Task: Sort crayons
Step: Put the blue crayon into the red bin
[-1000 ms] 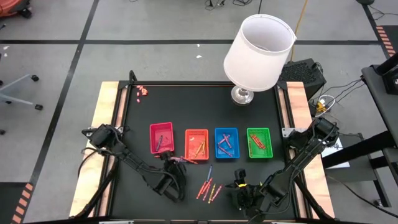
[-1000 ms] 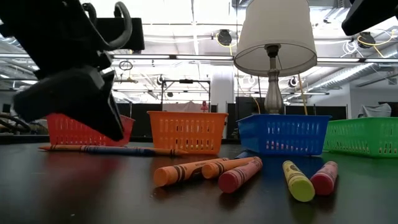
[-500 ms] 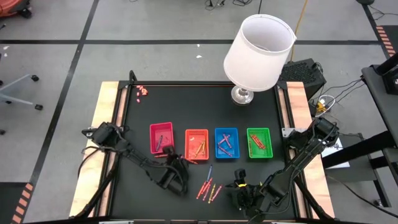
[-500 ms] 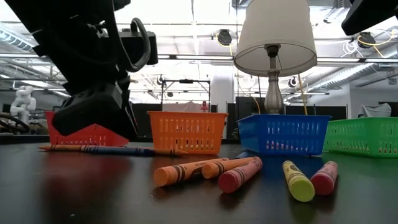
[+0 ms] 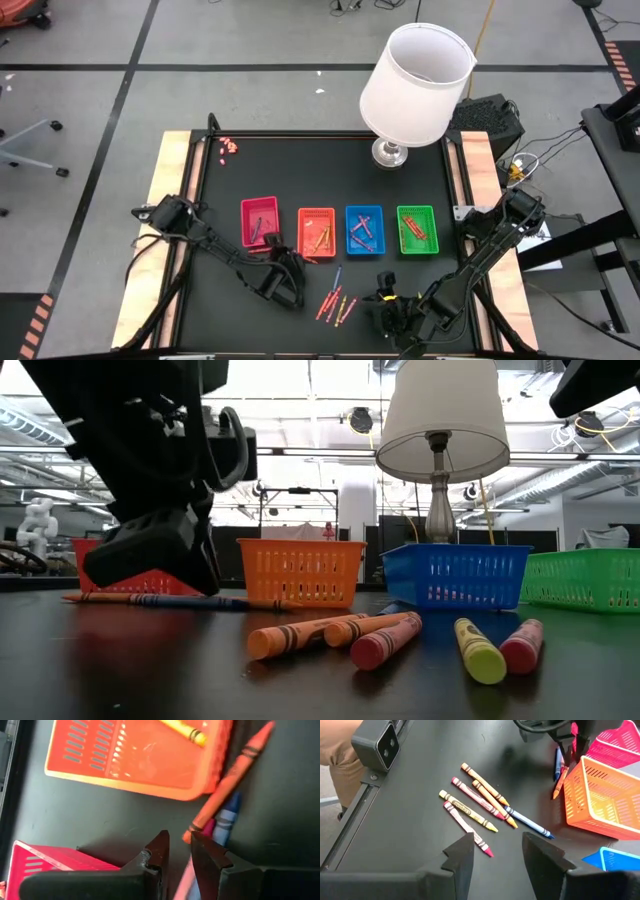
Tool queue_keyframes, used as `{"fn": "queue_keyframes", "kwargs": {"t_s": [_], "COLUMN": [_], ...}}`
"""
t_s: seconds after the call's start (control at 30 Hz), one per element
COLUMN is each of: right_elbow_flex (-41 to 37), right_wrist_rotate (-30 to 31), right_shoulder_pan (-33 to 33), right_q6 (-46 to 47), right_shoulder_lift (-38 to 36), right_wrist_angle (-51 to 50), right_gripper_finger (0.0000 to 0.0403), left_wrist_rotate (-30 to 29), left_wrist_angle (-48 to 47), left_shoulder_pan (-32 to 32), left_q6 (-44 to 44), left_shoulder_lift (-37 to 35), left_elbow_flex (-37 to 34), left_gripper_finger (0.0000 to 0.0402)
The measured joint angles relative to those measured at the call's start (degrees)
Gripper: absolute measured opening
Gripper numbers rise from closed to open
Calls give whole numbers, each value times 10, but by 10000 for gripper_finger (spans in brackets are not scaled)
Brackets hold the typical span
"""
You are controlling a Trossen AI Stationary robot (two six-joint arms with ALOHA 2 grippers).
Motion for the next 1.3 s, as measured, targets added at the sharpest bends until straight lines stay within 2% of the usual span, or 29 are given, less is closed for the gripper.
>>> {"fn": "queue_keyframes", "kwargs": {"t_s": [0.43, 0.6, 0.73, 0.83, 0.97, 1.13, 1.3], "right_elbow_flex": [0, 0, 0, 0, 0, 0, 0], "right_wrist_rotate": [0, 0, -1, -1, -1, -1, 0], "right_shoulder_pan": [0, 0, 0, 1, 7, 8, 8], "right_q6": [0, 0, 0, 2, 2, 2, 3], "right_shoulder_lift": [0, 0, 0, 0, 0, 0, 0], "right_wrist_angle": [0, -1, -1, -1, -5, -3, 1], "right_gripper_finger": [150, 150, 150, 150, 150, 150, 150], "left_wrist_rotate": [40, 74, 129, 180, 232, 219, 195], "left_wrist_angle": [23, 19, -68, -132, -141, -132, -110], "left_shoulder_pan": [-6, -22, -38, -74, -163, -246, -272], "left_q6": [-4, -4, -45, -94, -98, -152, -199], "left_shoulder_lift": [0, 1, 1, -3, -4, 0, 23], "left_elbow_flex": [-22, 5, 69, 140, 210, 207, 187], "left_gripper_finger": [73, 73, 73, 72, 72, 72, 73]}}
